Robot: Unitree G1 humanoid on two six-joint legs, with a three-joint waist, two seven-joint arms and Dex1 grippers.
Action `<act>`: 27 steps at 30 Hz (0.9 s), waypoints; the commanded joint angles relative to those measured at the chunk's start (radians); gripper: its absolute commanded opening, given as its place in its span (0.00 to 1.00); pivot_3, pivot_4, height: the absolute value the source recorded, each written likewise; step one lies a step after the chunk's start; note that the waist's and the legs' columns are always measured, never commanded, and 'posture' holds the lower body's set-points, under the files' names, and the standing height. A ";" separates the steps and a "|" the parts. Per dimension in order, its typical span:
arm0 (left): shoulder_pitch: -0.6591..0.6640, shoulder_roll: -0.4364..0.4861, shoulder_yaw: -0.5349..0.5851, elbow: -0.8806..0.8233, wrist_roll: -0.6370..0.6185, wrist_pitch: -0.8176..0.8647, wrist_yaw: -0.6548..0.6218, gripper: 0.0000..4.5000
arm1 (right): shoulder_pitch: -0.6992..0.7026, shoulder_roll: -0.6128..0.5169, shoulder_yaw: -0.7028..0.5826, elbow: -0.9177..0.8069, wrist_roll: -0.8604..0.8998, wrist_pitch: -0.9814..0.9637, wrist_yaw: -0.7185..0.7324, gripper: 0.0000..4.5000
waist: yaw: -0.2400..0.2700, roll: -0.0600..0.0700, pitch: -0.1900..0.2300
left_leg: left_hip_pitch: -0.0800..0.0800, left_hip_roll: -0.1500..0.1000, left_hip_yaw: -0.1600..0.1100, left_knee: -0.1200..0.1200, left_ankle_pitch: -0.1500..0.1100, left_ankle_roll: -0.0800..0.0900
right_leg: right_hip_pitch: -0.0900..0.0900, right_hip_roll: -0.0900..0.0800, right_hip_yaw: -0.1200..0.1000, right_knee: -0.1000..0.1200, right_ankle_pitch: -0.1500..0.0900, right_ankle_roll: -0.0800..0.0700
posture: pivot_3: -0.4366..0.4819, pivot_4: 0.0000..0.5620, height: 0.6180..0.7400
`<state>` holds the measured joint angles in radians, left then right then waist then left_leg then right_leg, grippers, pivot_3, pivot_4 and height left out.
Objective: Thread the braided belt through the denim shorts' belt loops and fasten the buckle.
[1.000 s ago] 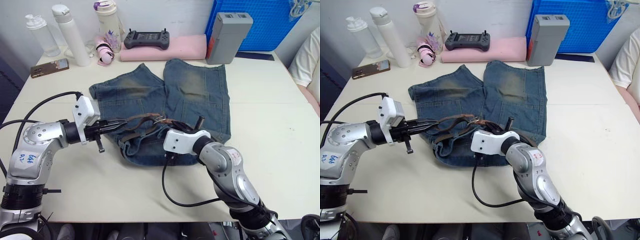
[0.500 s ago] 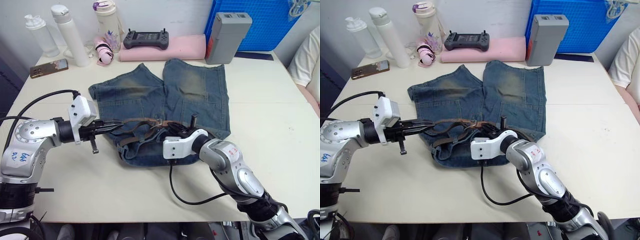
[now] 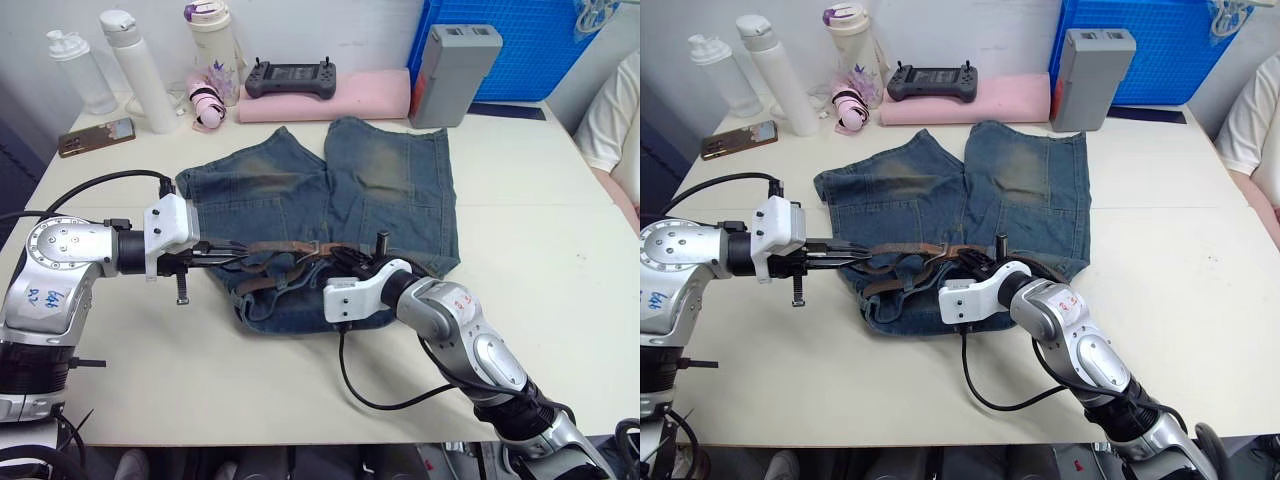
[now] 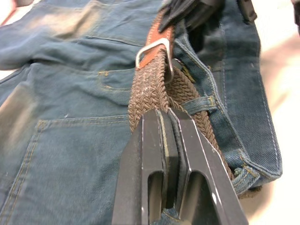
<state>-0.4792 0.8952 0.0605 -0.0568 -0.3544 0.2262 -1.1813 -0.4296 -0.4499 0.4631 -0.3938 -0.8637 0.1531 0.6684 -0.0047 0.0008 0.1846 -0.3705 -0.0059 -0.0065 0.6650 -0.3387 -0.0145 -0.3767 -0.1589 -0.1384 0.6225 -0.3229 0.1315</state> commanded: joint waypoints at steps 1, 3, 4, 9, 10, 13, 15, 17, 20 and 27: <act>-0.057 0.025 -0.024 0.062 0.049 -0.087 -0.053 0.00 | -0.007 0.006 -0.020 -0.027 -0.001 -0.020 -0.006 0.00 | 0.000 0.000 0.000 | 0.000 0.000 0.000 0.000 0.000 0.000 | 0.000 0.000 0.000 0.000 0.000 0.000 | 0.48 0.27 0.79; -0.076 0.021 -0.038 0.089 0.064 -0.119 -0.069 0.00 | -0.007 0.006 -0.020 -0.028 0.002 -0.023 -0.005 0.00 | 0.000 0.000 0.000 | 0.000 0.000 0.000 0.000 0.000 0.000 | 0.000 0.000 0.000 0.000 0.000 0.000 | 0.48 0.27 0.79; -0.091 0.011 -0.047 0.100 0.069 -0.133 -0.075 0.00 | -0.007 0.005 -0.019 -0.028 0.003 -0.027 -0.004 0.00 | 0.000 0.000 0.000 | 0.000 0.000 0.000 0.000 0.000 0.000 | 0.000 0.000 0.000 0.000 0.000 0.000 | 0.48 0.27 0.79; -0.154 -0.048 -0.086 0.126 0.077 -0.158 -0.079 0.00 | -0.005 0.006 -0.016 -0.028 0.008 -0.034 0.002 0.00 | 0.001 0.000 0.000 | 0.000 0.000 0.000 0.001 0.000 0.000 | 0.000 0.000 0.000 0.000 0.000 0.000 | 0.48 0.27 0.79; -0.167 -0.065 -0.094 0.123 0.073 -0.153 -0.077 0.00 | -0.005 0.007 -0.015 -0.027 0.007 -0.035 0.003 0.00 | 0.001 -0.001 0.000 | 0.000 0.000 0.000 0.001 0.000 0.000 | 0.000 0.000 0.000 0.000 0.000 0.000 | 0.48 0.27 0.79; -0.186 -0.099 -0.110 0.117 0.073 -0.145 -0.082 0.00 | -0.003 0.009 -0.017 -0.028 0.006 -0.035 0.006 0.00 | 0.000 -0.001 0.000 | 0.000 0.000 0.000 0.001 0.000 0.000 | 0.000 0.000 0.000 0.001 0.000 0.000 | 0.48 0.27 0.79; -0.200 -0.131 -0.128 0.124 0.080 -0.146 -0.078 0.00 | 0.002 0.011 -0.017 -0.029 0.007 -0.032 0.009 0.00 | 0.000 -0.001 0.000 | 0.000 0.000 0.000 0.001 0.000 0.000 | 0.000 0.000 0.000 0.001 0.000 0.000 | 0.48 0.27 0.79; -0.201 -0.153 -0.136 0.122 0.074 -0.137 -0.077 0.00 | 0.008 0.014 -0.017 -0.032 0.005 -0.025 0.014 0.00 | 0.000 -0.001 -0.001 | 0.000 0.000 0.000 0.001 0.000 0.000 | 0.000 0.000 0.000 0.002 0.000 0.000 | 0.48 0.27 0.79; -0.170 -0.142 -0.129 0.097 0.057 -0.108 -0.104 0.00 | 0.021 0.016 -0.031 -0.041 0.002 -0.005 0.023 0.00 | 0.000 -0.001 -0.001 | 0.000 0.000 0.000 0.001 0.000 0.000 | 0.000 0.000 0.000 0.002 0.000 0.000 | 0.48 0.27 0.79; -0.129 -0.063 -0.081 0.112 0.045 -0.074 -0.151 0.00 | 0.038 0.012 -0.075 -0.056 0.005 0.021 0.022 0.00 | 0.003 -0.001 -0.001 | 0.000 0.000 0.000 0.001 0.000 0.000 | 0.000 0.000 0.001 0.002 0.000 0.000 | 0.48 0.27 0.79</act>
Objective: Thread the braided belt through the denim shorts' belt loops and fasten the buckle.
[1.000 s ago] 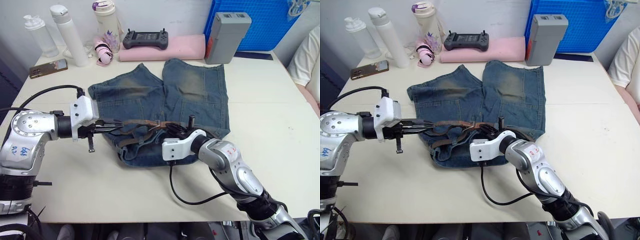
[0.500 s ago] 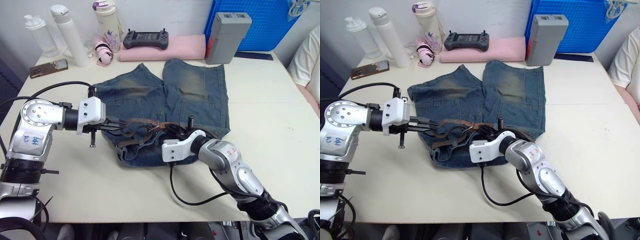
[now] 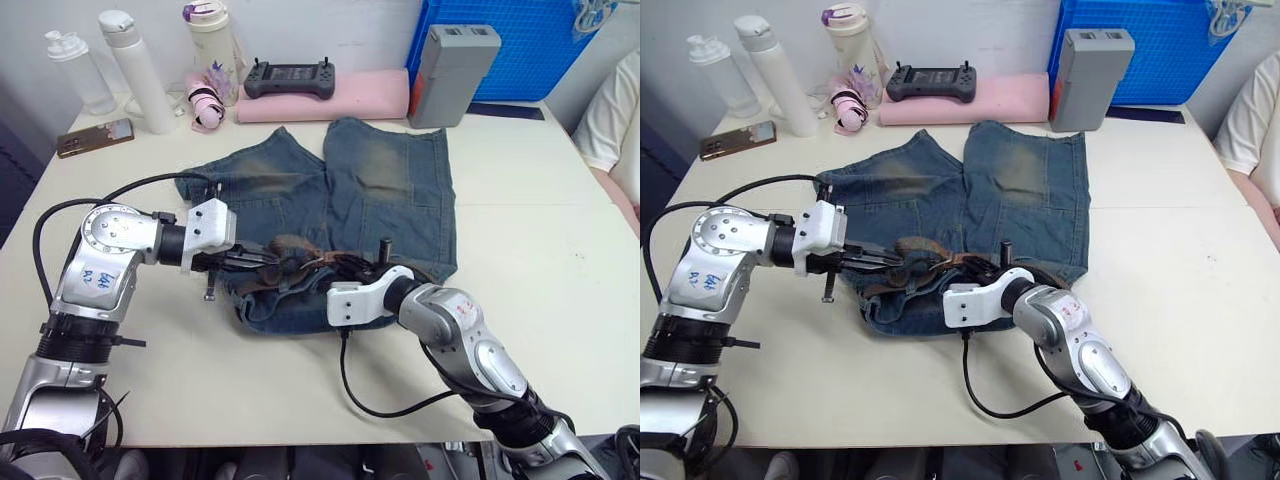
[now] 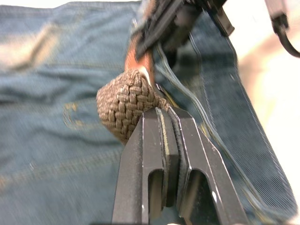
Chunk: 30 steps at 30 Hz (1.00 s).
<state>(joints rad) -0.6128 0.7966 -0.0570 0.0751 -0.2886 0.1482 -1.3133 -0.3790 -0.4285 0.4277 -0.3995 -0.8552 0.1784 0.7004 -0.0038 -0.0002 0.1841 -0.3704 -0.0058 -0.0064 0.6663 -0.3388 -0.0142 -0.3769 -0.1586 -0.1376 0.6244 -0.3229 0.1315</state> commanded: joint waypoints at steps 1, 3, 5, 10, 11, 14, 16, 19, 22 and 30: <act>0.008 0.042 0.038 -0.019 -0.021 0.006 -0.022 0.00 | -0.017 -0.013 -0.042 -0.050 -0.002 -0.012 -0.011 0.00 | 0.003 0.000 0.000 | 0.000 0.000 0.000 0.000 0.000 0.000 | 0.000 0.000 0.000 0.000 0.000 0.000 | 0.48 0.27 0.79; 0.015 0.048 0.037 -0.026 -0.019 0.012 -0.019 0.00 | -0.034 -0.037 -0.033 -0.045 0.002 -0.059 -0.008 0.00 | 0.002 0.000 0.000 | 0.000 0.000 0.000 0.001 0.000 0.000 | 0.000 0.000 0.001 0.000 0.000 0.000 | 0.48 0.27 0.79; 0.019 0.047 0.034 -0.035 -0.020 0.018 -0.013 0.00 | -0.042 -0.048 -0.029 -0.040 0.008 -0.085 -0.010 0.00 | 0.001 0.000 0.000 | 0.000 0.000 0.000 0.001 0.000 0.000 | 0.000 0.000 0.002 0.000 0.000 0.000 | 0.48 0.27 0.79; 0.052 0.044 0.035 -0.082 -0.028 0.047 -0.002 0.00 | -0.071 -0.035 -0.035 -0.034 0.015 -0.095 -0.020 0.00 | -0.001 0.000 0.000 | 0.000 0.000 0.000 0.000 0.000 0.000 | 0.000 0.000 0.002 0.000 0.000 0.000 | 0.48 0.27 0.79; 0.062 0.049 0.037 -0.088 -0.028 0.049 -0.004 0.00 | -0.074 -0.034 -0.038 -0.034 0.015 -0.092 -0.020 0.00 | -0.001 0.000 0.000 | 0.000 0.000 0.000 0.000 0.000 0.000 | 0.000 0.000 0.002 0.000 0.000 0.000 | 0.48 0.27 0.79; 0.083 0.062 0.048 -0.098 -0.029 0.049 -0.013 0.00 | -0.075 -0.036 -0.045 -0.035 0.013 -0.084 -0.016 0.00 | 0.000 0.000 0.000 | 0.000 0.000 0.000 0.000 0.000 0.000 | 0.000 0.000 0.002 0.000 0.000 0.000 | 0.48 0.27 0.79; 0.088 0.071 0.053 -0.101 -0.034 0.051 -0.019 0.00 | -0.073 -0.038 -0.047 -0.034 0.013 -0.083 -0.014 0.00 | 0.000 0.000 0.000 | 0.000 0.000 0.000 0.001 0.000 0.000 | 0.000 0.000 0.002 0.000 0.000 0.000 | 0.48 0.27 0.79; 0.088 0.079 0.056 -0.098 -0.037 0.051 -0.025 0.00 | -0.071 -0.047 -0.048 -0.031 0.012 -0.090 -0.014 0.00 | -0.001 0.000 0.000 | 0.000 0.000 0.000 0.000 0.000 0.000 | 0.000 0.000 0.002 0.000 0.000 0.000 | 0.48 0.27 0.79; 0.079 0.085 0.056 -0.092 -0.037 0.050 -0.026 0.00 | -0.079 -0.063 -0.040 -0.027 0.011 -0.118 -0.015 0.00 | -0.001 0.000 0.000 | 0.000 0.000 0.000 0.000 0.000 0.000 | 0.000 0.000 0.002 0.000 0.000 0.000 | 0.48 0.27 0.79; 0.064 0.089 0.052 -0.087 -0.034 0.051 -0.034 0.00 | -0.115 -0.093 -0.009 0.007 0.016 -0.238 -0.029 0.00 | -0.002 0.000 0.000 | 0.000 0.000 0.000 0.000 0.000 0.000 | 0.000 0.001 0.002 0.000 0.000 0.000 | 0.48 0.27 0.79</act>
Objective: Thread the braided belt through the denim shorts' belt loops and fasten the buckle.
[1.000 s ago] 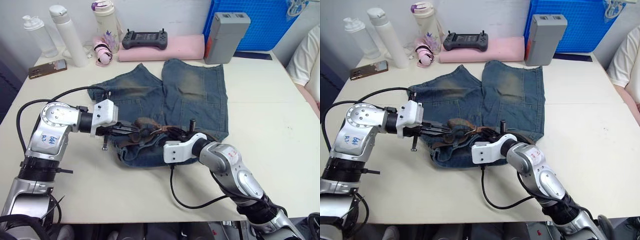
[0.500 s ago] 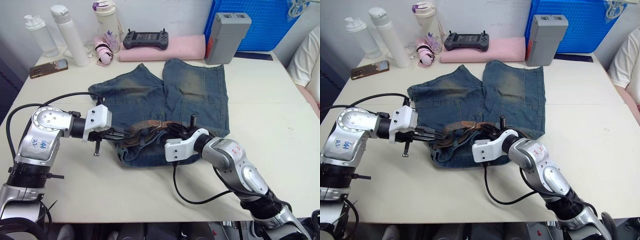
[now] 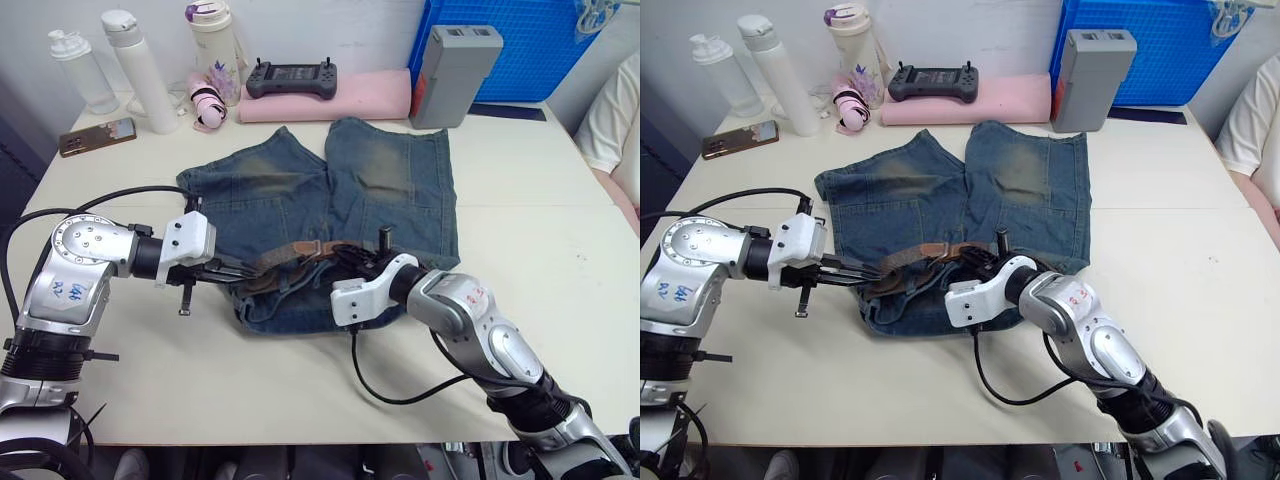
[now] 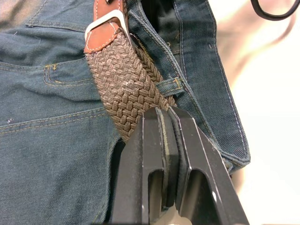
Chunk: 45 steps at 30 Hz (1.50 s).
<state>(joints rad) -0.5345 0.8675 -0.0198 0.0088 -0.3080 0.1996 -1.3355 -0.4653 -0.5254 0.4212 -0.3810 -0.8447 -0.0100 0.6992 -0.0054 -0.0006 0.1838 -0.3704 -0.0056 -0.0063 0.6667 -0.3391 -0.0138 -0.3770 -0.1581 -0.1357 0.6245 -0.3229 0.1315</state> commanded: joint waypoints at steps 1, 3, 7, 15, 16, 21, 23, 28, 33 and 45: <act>-0.014 0.018 0.015 -0.021 -0.015 0.000 -0.013 0.00 | -0.035 0.002 -0.003 -0.005 0.002 -0.061 -0.031 0.00 | 0.000 0.000 0.000 | 0.000 0.000 0.000 0.000 0.000 0.000 | 0.000 0.000 0.000 0.000 0.000 0.000 | 0.48 0.27 0.79; -0.013 0.020 0.015 -0.020 -0.014 0.000 -0.017 0.00 | -0.043 0.001 -0.005 0.006 -0.001 -0.081 -0.038 0.00 | 0.000 0.000 0.000 | 0.000 0.000 0.000 0.000 0.000 0.000 | 0.000 0.000 0.000 0.000 0.000 0.000 | 0.48 0.27 0.79; -0.005 0.029 0.012 -0.009 -0.007 -0.015 -0.033 0.00 | -0.066 -0.006 -0.008 0.031 0.005 -0.135 -0.062 0.00 | -0.001 0.000 0.000 | 0.000 0.000 0.000 0.000 0.000 0.000 | 0.000 0.000 0.000 0.000 0.000 0.000 | 0.48 0.27 0.79; 0.004 0.027 -0.008 0.026 0.028 -0.066 -0.044 0.00 | -0.101 -0.012 -0.012 0.069 0.019 -0.220 -0.098 0.00 | -0.002 0.000 0.000 | 0.000 0.000 0.000 0.000 0.000 0.000 | 0.000 0.000 0.000 0.000 0.000 0.000 | 0.48 0.27 0.79; 0.004 0.024 -0.011 0.030 0.033 -0.073 -0.044 0.00 | -0.102 -0.010 -0.012 0.071 0.019 -0.225 -0.100 0.00 | -0.002 0.000 0.000 | 0.000 0.000 0.000 0.000 0.000 0.000 | 0.000 0.000 0.000 0.000 0.000 0.000 | 0.48 0.27 0.79; -0.015 0.003 -0.036 0.069 0.057 -0.106 -0.042 0.00 | -0.099 -0.004 -0.012 0.075 0.022 -0.238 -0.098 0.00 | -0.002 0.000 0.000 | 0.000 0.000 0.000 0.000 0.000 0.000 | 0.000 0.000 0.000 0.000 0.000 0.000 | 0.48 0.27 0.79; -0.022 -0.003 -0.051 0.087 0.070 -0.129 -0.047 0.00 | -0.096 -0.001 -0.012 0.074 0.023 -0.237 -0.097 0.00 | -0.002 0.000 0.000 | 0.000 0.000 0.000 0.000 0.000 0.000 | 0.000 0.000 0.000 0.000 0.000 0.000 | 0.48 0.27 0.79; -0.017 -0.004 -0.061 0.093 0.066 -0.149 -0.067 0.00 | -0.078 0.006 -0.023 0.072 0.022 -0.201 -0.083 0.00 | -0.003 0.000 0.000 | 0.000 0.000 0.000 0.000 0.000 0.000 | 0.000 0.000 0.000 0.000 0.000 0.000 | 0.48 0.27 0.79; -0.018 0.007 -0.056 0.102 0.071 -0.155 -0.067 0.00 | -0.055 -0.001 -0.029 0.081 0.017 -0.154 -0.047 0.00 | -0.002 0.000 0.000 | 0.000 0.001 0.001 0.000 0.000 0.000 | 0.000 0.001 0.000 0.000 0.000 0.000 | 0.48 0.27 0.79; 0.004 -0.002 -0.044 0.076 0.058 -0.125 -0.026 0.00 | -0.015 -0.021 0.083 0.140 -0.089 -0.182 0.008 0.00 | -0.001 -0.001 0.000 | 0.001 0.001 0.001 0.000 0.000 0.000 | 0.000 0.001 0.001 0.001 0.000 0.000 | 0.48 0.27 0.79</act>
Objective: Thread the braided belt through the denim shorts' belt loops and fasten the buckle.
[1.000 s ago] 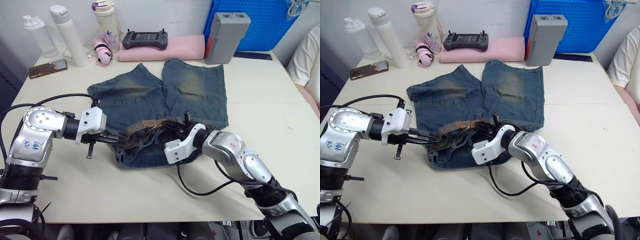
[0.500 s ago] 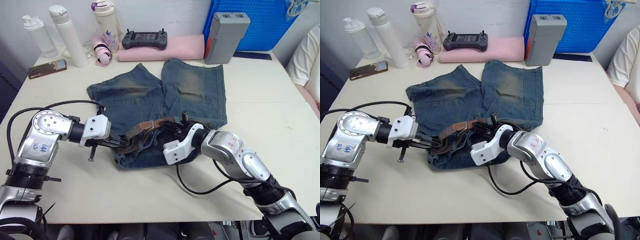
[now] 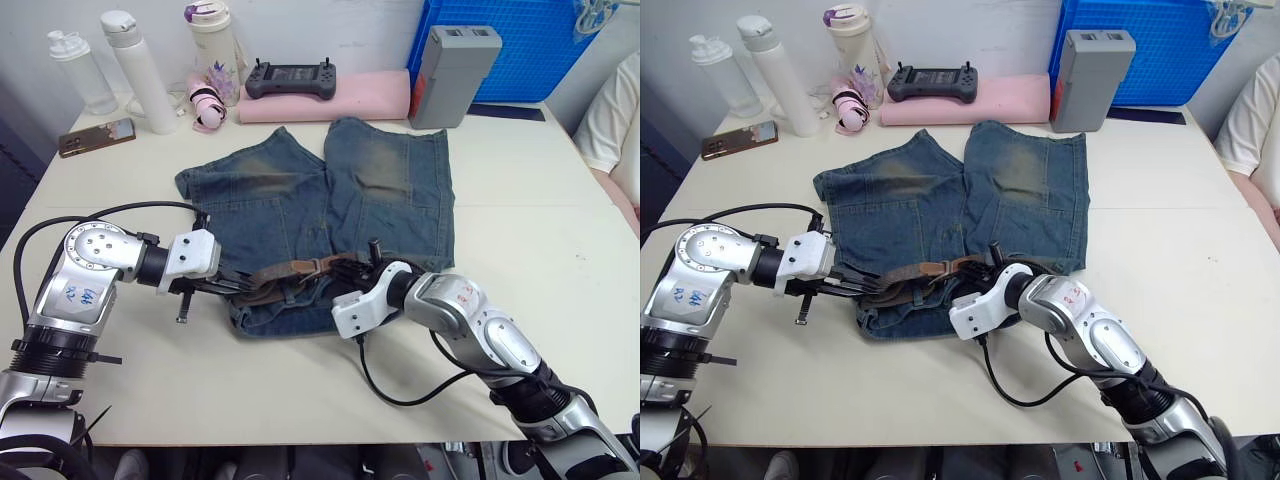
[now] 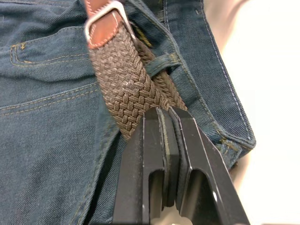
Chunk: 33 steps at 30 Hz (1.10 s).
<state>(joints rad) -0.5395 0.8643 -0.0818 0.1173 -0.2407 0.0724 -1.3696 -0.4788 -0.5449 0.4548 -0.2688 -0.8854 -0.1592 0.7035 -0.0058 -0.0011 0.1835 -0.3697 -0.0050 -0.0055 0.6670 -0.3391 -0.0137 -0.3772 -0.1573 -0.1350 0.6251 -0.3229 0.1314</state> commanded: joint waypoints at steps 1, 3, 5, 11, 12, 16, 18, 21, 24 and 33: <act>0.014 0.000 0.017 -0.034 -0.010 0.005 0.011 0.00 | -0.010 0.005 0.066 0.044 -0.055 -0.039 0.011 0.00 | -0.001 0.000 0.000 | 0.000 0.000 0.000 0.000 0.000 0.000 | 0.000 0.000 0.000 0.000 0.000 0.000 | 0.48 0.27 0.79; 0.022 -0.003 0.015 -0.039 -0.010 0.005 0.018 0.00 | -0.021 0.036 0.077 0.071 -0.034 -0.020 0.039 0.00 | -0.002 -0.002 -0.001 | 0.001 0.000 0.000 0.000 0.000 0.000 | 0.000 0.000 0.000 0.001 0.000 0.000 | 0.48 0.27 0.79; 0.027 -0.006 0.015 -0.045 -0.012 0.007 0.023 0.00 | -0.017 0.081 0.053 0.074 0.018 0.054 0.087 0.00 | -0.006 -0.003 -0.002 | 0.001 0.001 0.000 0.000 0.000 0.000 | 0.000 0.001 0.000 0.001 0.000 0.000 | 0.48 0.27 0.79; 0.034 -0.010 0.026 -0.065 -0.023 0.028 0.042 0.00 | 0.004 0.098 0.012 0.034 0.109 0.166 0.211 0.00 | -0.014 -0.003 -0.002 | 0.001 0.002 -0.001 0.000 0.000 0.000 | 0.001 0.002 0.001 0.001 0.000 0.000 | 0.48 0.27 0.79; 0.034 -0.009 0.028 -0.065 -0.024 0.030 0.045 0.00 | -0.001 0.101 0.014 0.032 0.111 0.176 0.217 0.00 | -0.014 -0.004 -0.002 | 0.001 0.002 -0.001 0.000 0.000 0.000 | 0.001 0.002 0.001 0.001 0.000 0.000 | 0.48 0.27 0.79; 0.039 -0.008 0.035 -0.069 -0.032 0.043 0.059 0.00 | -0.043 0.144 0.037 0.062 0.099 0.238 0.232 0.00 | -0.017 -0.004 -0.003 | 0.001 0.002 -0.001 0.000 0.000 0.000 | 0.001 0.002 0.001 0.001 0.000 0.000 | 0.48 0.27 0.79; 0.041 -0.008 0.037 -0.072 -0.032 0.046 0.063 0.00 | -0.062 0.177 0.051 0.085 0.092 0.276 0.237 0.00 | -0.022 -0.004 -0.003 | 0.001 0.002 -0.001 0.000 0.000 0.000 | 0.001 0.003 0.001 0.001 0.000 0.000 | 0.48 0.27 0.79; 0.044 -0.009 0.044 -0.075 -0.031 0.052 0.073 0.00 | -0.075 0.193 0.056 0.097 0.083 0.294 0.224 0.00 | -0.023 -0.004 -0.003 | 0.002 0.002 -0.001 0.000 0.000 0.000 | 0.001 0.003 0.001 0.001 0.000 0.000 | 0.48 0.27 0.79; 0.050 -0.007 0.057 -0.085 -0.038 0.064 0.080 0.00 | -0.077 0.174 0.033 0.092 0.081 0.296 0.194 0.00 | -0.023 -0.004 -0.003 | 0.002 0.002 -0.002 0.000 0.000 0.000 | 0.001 0.003 0.001 0.001 0.000 0.000 | 0.48 0.27 0.79; 0.062 -0.012 0.074 -0.105 -0.043 0.090 0.112 0.00 | 0.023 0.235 0.058 -0.017 0.049 0.402 0.154 0.00 | -0.022 -0.005 -0.003 | 0.001 0.002 -0.002 0.000 0.000 -0.001 | 0.001 0.003 0.002 0.002 0.000 0.000 | 0.48 0.27 0.79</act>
<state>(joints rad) -0.4795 0.8568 -0.0385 0.0490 -0.2578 0.1560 -1.2675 -0.4840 -0.3192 0.4720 -0.2577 -0.8177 0.2244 0.8410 -0.0276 -0.0057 0.1805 -0.3684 -0.0027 -0.0072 0.6672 -0.3396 -0.0148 -0.3766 -0.1542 -0.1327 0.6269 -0.3230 0.1312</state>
